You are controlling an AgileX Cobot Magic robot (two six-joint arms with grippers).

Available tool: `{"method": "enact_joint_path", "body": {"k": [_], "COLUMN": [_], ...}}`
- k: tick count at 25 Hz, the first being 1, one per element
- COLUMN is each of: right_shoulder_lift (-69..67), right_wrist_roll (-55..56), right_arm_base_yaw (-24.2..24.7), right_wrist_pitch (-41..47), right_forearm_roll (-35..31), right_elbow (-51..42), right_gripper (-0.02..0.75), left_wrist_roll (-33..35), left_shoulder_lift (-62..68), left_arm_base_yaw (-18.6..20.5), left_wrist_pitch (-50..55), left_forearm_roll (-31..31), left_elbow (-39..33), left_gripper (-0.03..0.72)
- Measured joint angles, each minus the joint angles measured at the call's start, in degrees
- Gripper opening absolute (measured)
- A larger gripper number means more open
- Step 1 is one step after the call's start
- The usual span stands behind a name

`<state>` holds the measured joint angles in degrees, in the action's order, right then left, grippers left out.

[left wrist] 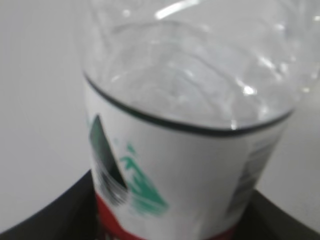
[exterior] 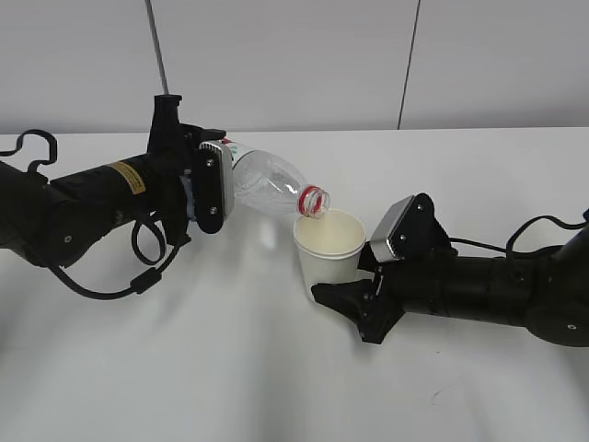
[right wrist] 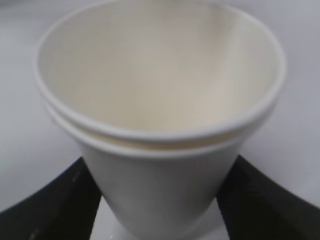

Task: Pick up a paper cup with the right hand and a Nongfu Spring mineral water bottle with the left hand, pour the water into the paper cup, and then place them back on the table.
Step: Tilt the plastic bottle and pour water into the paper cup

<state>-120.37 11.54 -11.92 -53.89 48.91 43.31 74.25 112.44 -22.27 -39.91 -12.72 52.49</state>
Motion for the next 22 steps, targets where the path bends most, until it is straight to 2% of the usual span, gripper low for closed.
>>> {"method": "enact_joint_path", "body": {"k": [22], "right_shoulder_lift": [0.00], "right_wrist_roll": [0.21], "right_arm_base_yaw": [0.00], "right_wrist_pitch": [-0.11], "right_forearm_roll": [2.67], "right_elbow": [0.00], "right_gripper": [0.509], "left_wrist_roll": [7.29], "left_shoulder_lift": [0.00], "left_arm_base_yaw": [0.00], "left_wrist_pitch": [-1.02], "left_forearm_roll": [2.15], "left_elbow": [0.00], "left_gripper": [0.408]}}
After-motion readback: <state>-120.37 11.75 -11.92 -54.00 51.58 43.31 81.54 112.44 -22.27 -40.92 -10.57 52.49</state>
